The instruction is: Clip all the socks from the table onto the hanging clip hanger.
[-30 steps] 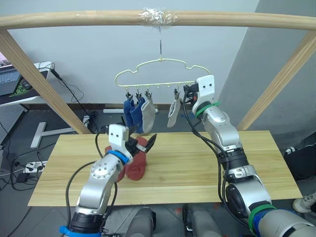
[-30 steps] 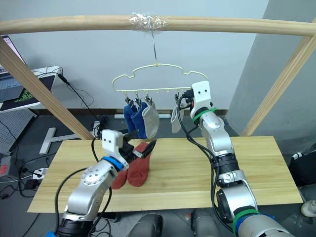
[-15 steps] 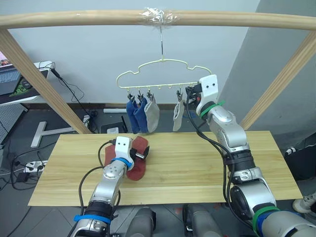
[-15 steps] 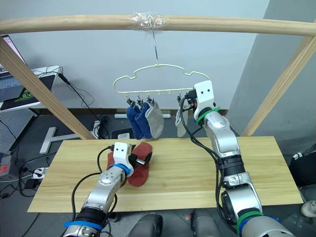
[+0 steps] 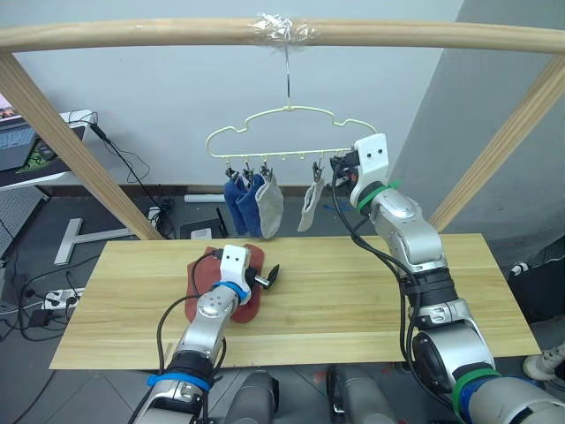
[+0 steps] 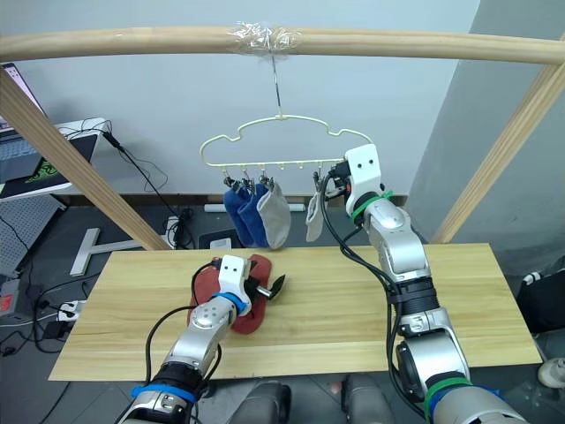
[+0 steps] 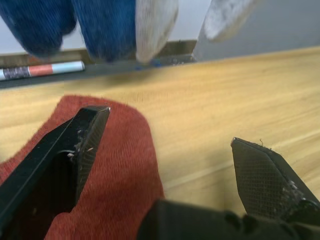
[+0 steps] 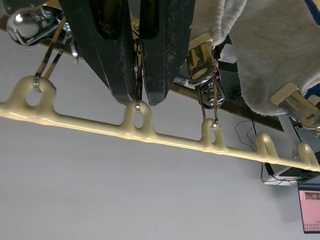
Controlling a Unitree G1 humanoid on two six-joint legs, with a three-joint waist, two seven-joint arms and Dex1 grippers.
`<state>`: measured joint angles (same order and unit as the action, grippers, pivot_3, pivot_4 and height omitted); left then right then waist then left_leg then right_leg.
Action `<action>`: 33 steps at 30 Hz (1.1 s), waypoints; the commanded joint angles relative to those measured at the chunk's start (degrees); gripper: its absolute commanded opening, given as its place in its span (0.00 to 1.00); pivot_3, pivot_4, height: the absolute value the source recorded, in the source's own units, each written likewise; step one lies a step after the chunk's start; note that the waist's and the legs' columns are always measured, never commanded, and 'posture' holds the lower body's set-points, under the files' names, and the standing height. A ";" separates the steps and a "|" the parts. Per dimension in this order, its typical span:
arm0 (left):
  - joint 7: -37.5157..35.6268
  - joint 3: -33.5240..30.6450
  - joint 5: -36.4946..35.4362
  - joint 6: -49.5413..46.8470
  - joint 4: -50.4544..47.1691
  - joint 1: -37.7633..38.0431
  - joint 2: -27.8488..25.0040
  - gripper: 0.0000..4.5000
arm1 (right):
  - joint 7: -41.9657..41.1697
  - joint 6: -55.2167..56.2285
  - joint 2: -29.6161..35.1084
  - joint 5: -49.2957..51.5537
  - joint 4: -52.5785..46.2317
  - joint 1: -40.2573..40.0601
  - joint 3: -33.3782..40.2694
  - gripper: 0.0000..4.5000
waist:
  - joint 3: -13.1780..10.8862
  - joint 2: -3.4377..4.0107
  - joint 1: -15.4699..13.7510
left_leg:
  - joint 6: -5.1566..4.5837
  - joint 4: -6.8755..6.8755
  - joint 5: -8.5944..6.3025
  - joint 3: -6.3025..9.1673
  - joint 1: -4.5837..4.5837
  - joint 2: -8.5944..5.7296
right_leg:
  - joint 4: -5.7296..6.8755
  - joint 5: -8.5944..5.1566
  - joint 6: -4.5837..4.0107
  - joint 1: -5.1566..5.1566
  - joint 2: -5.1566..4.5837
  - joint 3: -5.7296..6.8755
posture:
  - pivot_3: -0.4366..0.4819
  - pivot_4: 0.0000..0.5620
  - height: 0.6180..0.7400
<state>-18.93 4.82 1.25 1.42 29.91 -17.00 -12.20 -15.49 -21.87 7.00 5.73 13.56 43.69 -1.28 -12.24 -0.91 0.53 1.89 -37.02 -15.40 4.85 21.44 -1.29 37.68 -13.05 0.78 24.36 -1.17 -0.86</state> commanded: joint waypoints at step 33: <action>-0.39 -4.19 -5.20 -21.37 -4.42 4.24 1.23 0.88 | 0.11 -1.61 0.59 0.24 -3.20 -0.86 -0.15 0.00 | 0.01 0.00 0.95 | 0.00 0.04 0.00 0.08 -0.21 0.00 | 0.00 -0.01 0.02 -0.19 -0.01 -0.01 | 0.53 0.35 1.00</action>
<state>-17.14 -0.97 -3.29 -16.70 24.50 -15.18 -11.52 -15.23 -23.11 7.50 5.77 12.31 43.36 -1.56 -12.22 -0.92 1.47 1.89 -36.96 -15.40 4.94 21.15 -1.29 37.68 -13.08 0.83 24.10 -1.19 -0.88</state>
